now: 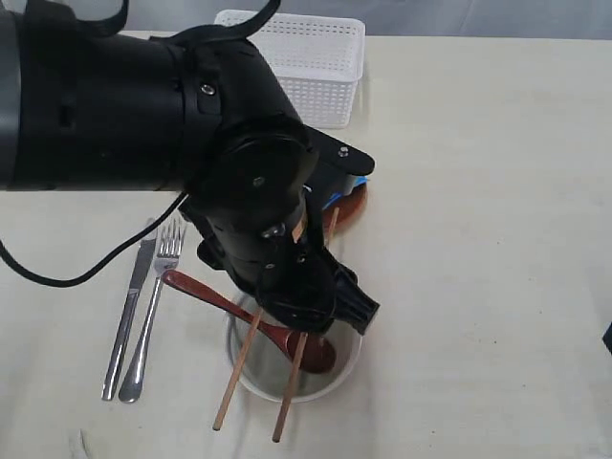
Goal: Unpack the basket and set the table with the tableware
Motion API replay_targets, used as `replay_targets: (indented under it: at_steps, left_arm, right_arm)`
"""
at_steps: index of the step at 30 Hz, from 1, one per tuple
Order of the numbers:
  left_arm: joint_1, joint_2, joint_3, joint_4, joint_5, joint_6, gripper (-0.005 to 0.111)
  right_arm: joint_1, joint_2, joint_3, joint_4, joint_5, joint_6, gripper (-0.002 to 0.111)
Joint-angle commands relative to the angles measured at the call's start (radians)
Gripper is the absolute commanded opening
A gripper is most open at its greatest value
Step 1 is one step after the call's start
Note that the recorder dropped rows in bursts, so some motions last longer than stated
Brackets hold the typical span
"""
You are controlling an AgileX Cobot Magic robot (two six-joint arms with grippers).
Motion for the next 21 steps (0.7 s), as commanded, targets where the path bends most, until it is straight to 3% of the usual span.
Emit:
replay_targets:
  at_steps: [1, 14, 21]
  left_arm:
    - [-0.005, -0.002, -0.006, -0.046, -0.034, -0.013, 0.071]
    - [-0.005, -0.002, 0.052, -0.038, -0.059, -0.069, 0.071]
    - [-0.005, -0.002, 0.089, -0.098, -0.138, -0.062, 0.071]
  right_arm:
    - [-0.002, -0.004, 0.003, 0.000, -0.002, -0.003, 0.000]
    - [-0.002, -0.004, 0.003, 0.000, -0.002, -0.003, 0.000]
    - [-0.002, -0.004, 0.003, 0.000, -0.002, -0.003, 0.000]
